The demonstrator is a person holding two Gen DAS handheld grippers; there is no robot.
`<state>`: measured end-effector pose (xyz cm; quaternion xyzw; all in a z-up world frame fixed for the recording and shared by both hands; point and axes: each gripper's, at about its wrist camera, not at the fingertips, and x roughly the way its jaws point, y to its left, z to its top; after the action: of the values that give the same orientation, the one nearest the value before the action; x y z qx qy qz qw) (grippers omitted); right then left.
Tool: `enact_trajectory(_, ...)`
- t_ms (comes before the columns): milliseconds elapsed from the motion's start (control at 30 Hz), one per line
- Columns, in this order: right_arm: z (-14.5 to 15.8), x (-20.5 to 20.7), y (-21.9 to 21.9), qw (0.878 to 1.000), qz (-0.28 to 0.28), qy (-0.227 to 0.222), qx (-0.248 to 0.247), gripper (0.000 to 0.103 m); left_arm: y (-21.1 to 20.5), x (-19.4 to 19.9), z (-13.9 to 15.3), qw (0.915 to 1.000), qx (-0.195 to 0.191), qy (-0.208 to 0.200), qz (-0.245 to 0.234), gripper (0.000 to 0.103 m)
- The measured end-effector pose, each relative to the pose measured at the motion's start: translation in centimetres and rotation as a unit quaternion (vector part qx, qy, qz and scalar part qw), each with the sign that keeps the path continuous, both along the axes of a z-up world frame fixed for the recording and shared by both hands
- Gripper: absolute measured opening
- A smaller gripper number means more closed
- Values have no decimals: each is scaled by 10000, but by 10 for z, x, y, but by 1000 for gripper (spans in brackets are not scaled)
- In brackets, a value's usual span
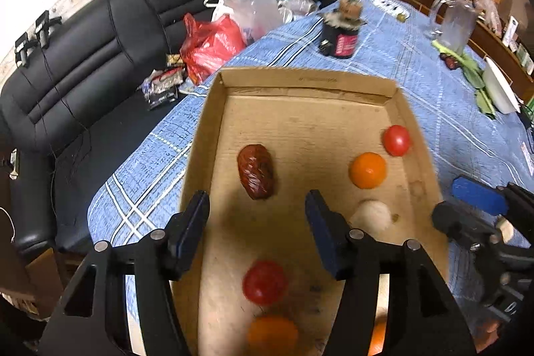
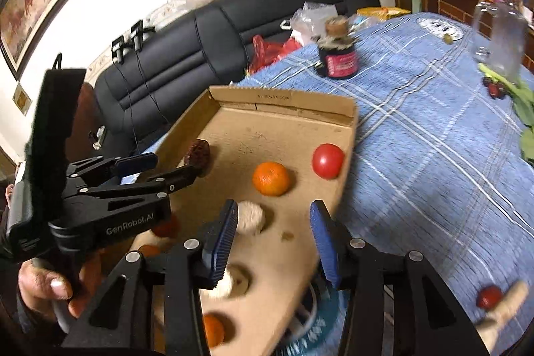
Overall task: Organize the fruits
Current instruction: 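Withdraw both open grippers from the tray toward the remaining dates and rice cakes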
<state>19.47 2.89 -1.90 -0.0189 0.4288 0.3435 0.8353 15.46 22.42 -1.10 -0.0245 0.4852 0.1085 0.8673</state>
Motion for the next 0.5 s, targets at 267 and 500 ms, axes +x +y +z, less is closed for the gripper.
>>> enact_trajectory(267,15,-31,-60,9994,-343,-107,4,47,-42,-27,16,9989,17,-237,-401,59)
enact_trajectory(500,17,-48,-101,9978,-634,-162,-47,47,-71,-43,22,9975,-51,-296,-633,59)
